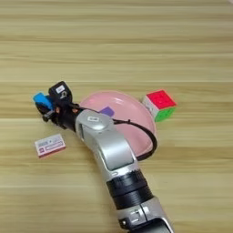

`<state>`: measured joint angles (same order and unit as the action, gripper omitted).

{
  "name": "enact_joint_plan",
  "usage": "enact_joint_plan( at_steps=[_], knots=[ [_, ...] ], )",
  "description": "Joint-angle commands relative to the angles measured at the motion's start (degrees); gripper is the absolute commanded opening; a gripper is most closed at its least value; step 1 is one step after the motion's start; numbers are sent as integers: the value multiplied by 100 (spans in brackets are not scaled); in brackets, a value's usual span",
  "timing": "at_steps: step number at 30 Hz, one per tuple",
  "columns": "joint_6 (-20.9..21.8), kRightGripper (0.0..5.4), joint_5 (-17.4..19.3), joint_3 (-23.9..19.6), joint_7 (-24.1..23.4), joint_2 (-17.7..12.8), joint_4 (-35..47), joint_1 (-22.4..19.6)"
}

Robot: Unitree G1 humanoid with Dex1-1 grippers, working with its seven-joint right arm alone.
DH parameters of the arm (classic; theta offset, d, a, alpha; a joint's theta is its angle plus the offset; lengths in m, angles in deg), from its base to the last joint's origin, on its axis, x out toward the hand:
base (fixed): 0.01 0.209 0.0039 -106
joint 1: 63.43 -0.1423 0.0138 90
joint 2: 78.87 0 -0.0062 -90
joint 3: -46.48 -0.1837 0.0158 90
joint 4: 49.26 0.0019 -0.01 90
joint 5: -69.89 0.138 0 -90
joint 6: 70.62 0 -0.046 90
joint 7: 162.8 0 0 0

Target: Move the objects on the table

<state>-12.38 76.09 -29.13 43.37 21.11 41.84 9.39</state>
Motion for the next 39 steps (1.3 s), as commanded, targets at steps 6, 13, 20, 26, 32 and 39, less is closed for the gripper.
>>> enact_joint_plan(
  at_steps=[6,13,20,26,32,39],
  knots=[
    [772,141,-285,52,-260,377,-1082,-620],
    [1111,141,-638,239,-341,461,-1580,-655],
    [1282,141,-676,170,-306,556,-2250,-801],
    [1378,259,-711,184,-239,545,-2285,-812],
    [1289,339,-693,184,-182,523,-1833,-709],
    [1111,427,-667,210,-147,533,-1216,-552]
  ],
)
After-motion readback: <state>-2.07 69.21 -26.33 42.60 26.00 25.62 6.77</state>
